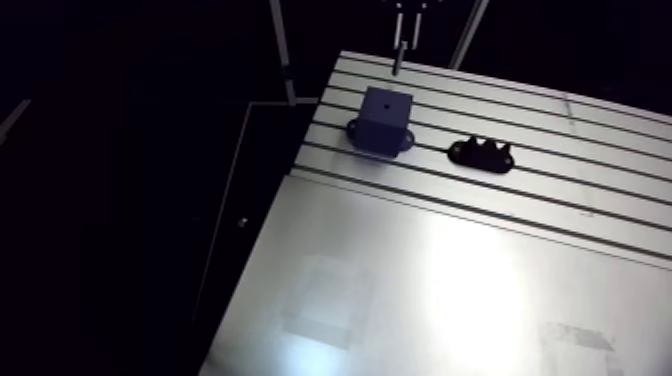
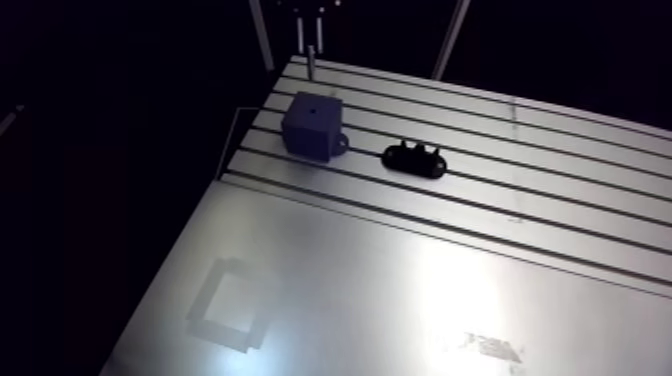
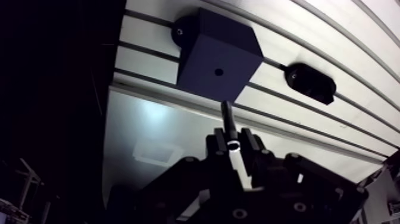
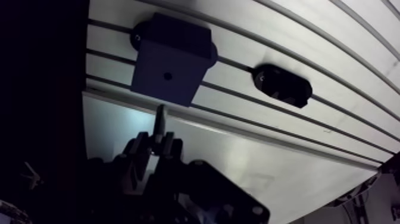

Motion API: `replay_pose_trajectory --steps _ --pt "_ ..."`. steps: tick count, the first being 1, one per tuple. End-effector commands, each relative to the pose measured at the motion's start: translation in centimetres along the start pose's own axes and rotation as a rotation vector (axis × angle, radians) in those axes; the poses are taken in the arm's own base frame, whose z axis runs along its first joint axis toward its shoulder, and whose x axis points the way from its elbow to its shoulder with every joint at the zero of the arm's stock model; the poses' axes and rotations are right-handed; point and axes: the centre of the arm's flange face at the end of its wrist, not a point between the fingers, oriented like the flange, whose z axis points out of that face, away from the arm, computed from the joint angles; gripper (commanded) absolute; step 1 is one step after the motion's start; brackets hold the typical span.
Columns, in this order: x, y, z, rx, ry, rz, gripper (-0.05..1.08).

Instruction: Pick up the M10 bolt and insert it into the hole until fully seated.

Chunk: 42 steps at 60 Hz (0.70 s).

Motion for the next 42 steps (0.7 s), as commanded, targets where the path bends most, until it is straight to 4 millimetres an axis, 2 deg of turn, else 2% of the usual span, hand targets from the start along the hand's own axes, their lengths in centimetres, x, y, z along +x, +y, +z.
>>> replay_pose_trajectory --steps 1,42 --pt "0.5 -0.2 0.7 0.001 -0.013 -0.003 1.08" --pt "1.4 -0.6 1.9 -0.002 -0.037 -0.006 1.08"
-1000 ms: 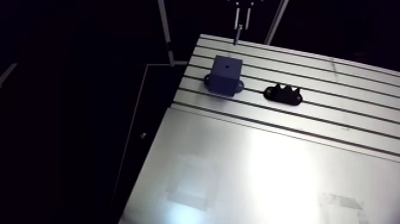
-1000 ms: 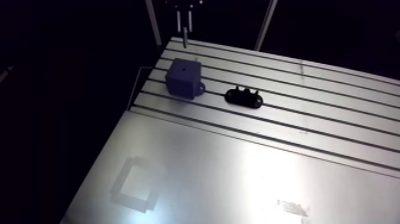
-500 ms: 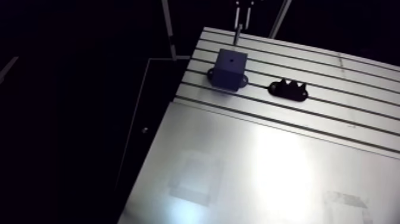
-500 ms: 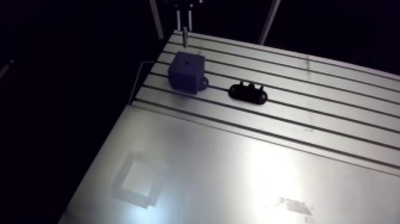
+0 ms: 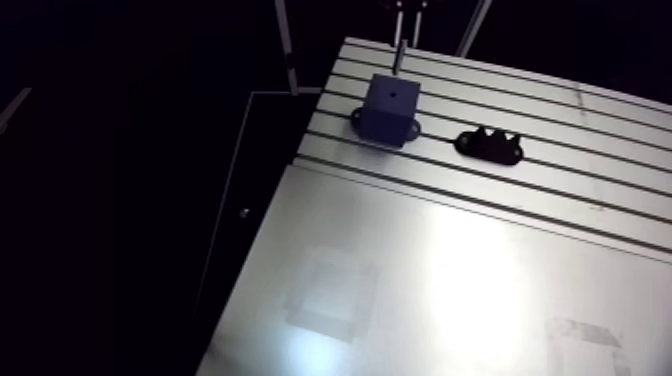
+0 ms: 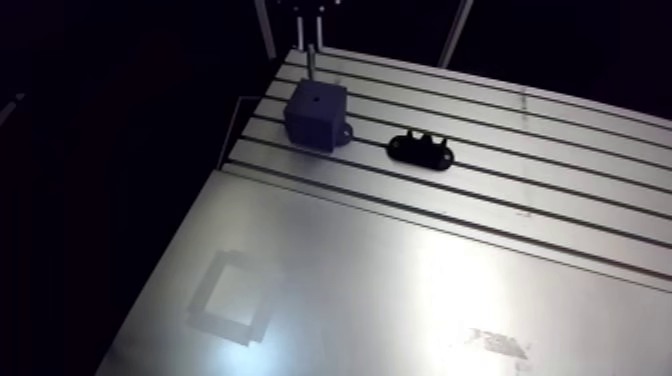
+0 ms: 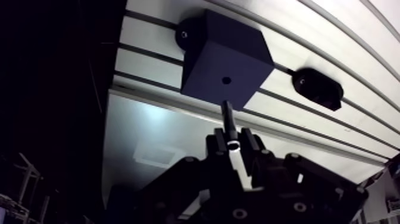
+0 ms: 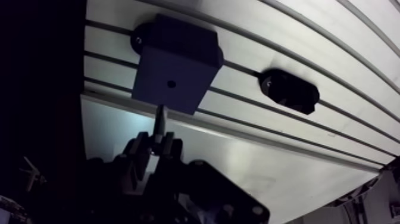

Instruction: Pick up the M10 bolt and insert it into the hole until fully seated.

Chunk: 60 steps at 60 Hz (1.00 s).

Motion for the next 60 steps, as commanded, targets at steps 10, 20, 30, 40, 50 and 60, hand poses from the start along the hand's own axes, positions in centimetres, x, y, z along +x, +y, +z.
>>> replay_pose_trajectory --steps 10,20,30,40,50,60 --pt "0.46 -0.07 0.59 0.000 -0.012 0.003 1.08" --pt "0.64 -0.03 0.81 -0.013 -0.016 0.002 1.08" --pt "0.70 -0.03 0.84 -0.022 -0.017 0.002 1.08" --pt "0.76 -0.01 0.92 -0.024 -0.019 0.000 1.08" --pt "0.77 -0.22 0.93 -0.025 -0.018 -0.002 1.08" --pt "1.07 -0.29 1.05 -0.024 -0.019 -0.002 1.08"
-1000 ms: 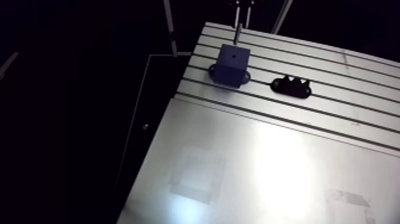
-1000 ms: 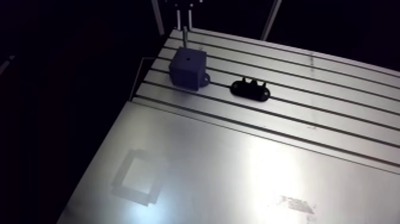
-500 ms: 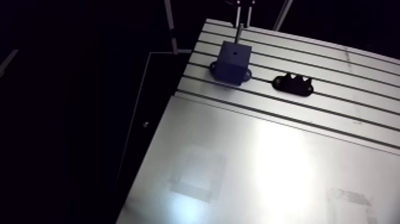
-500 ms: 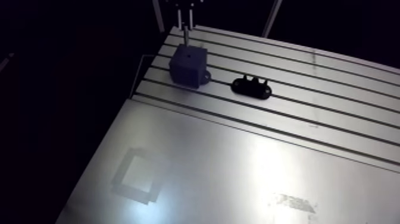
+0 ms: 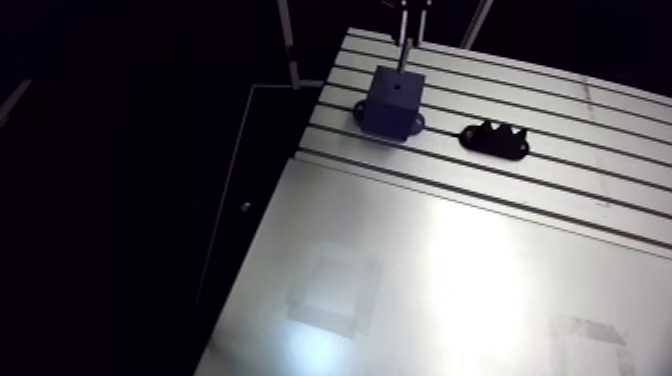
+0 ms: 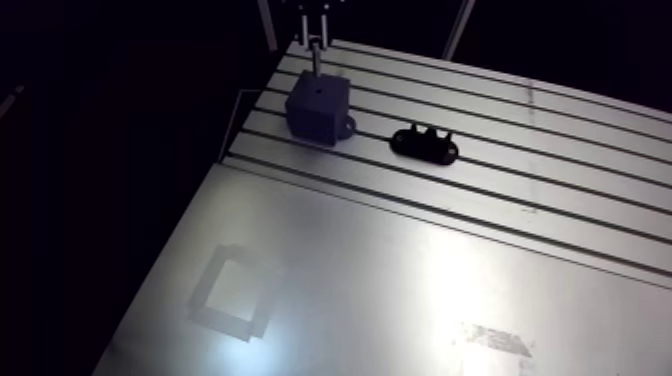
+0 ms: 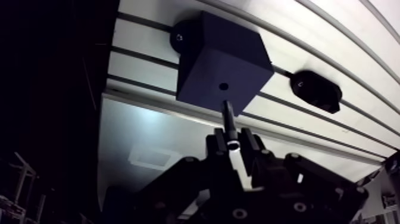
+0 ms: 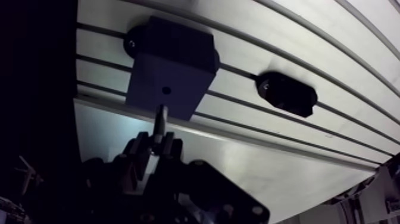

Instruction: Pick up the M10 bolt and insert it into the hole until fully seated.

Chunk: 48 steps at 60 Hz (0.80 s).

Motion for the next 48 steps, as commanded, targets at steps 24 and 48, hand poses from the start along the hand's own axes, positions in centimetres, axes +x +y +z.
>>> replay_pose_trajectory --steps 24,48 --pt "0.68 -0.22 0.63 -0.003 -0.014 -0.002 1.08" --pt "0.71 -0.26 0.80 -0.008 -0.019 -0.003 1.08"
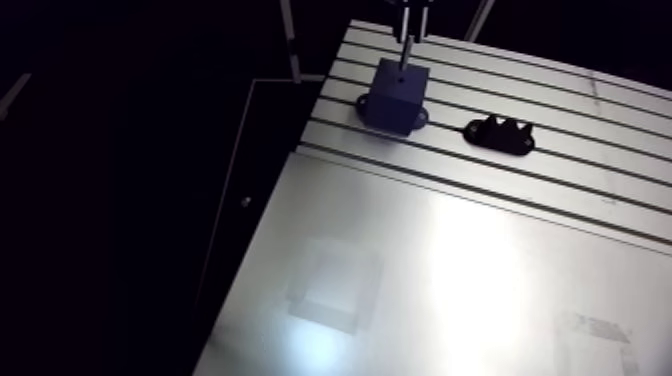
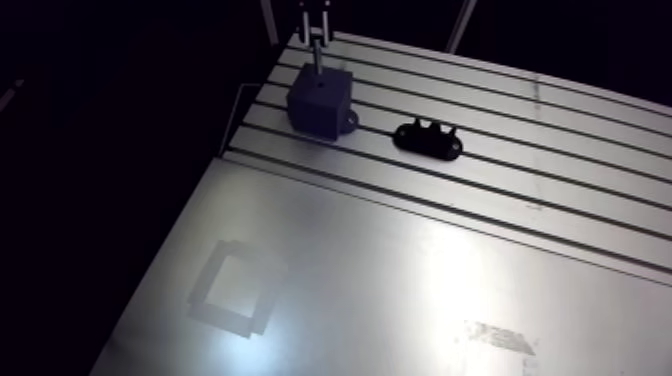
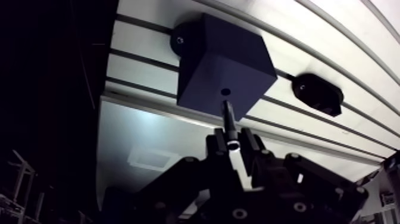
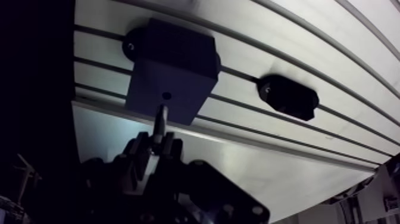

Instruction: Pick up the M10 bolt and insert it into the hole until fully seated.

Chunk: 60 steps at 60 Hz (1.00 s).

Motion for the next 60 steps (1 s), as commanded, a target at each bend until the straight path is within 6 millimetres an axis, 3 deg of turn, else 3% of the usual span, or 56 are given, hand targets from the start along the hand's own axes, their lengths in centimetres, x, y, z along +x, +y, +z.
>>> replay_pose_trajectory --steps 1,60 --pt "0.05 0.00 0.15 -0.001 -0.004 0.000 1.08" --pt "0.36 -0.10 0.80 0.000 -0.017 -0.002 1.08"
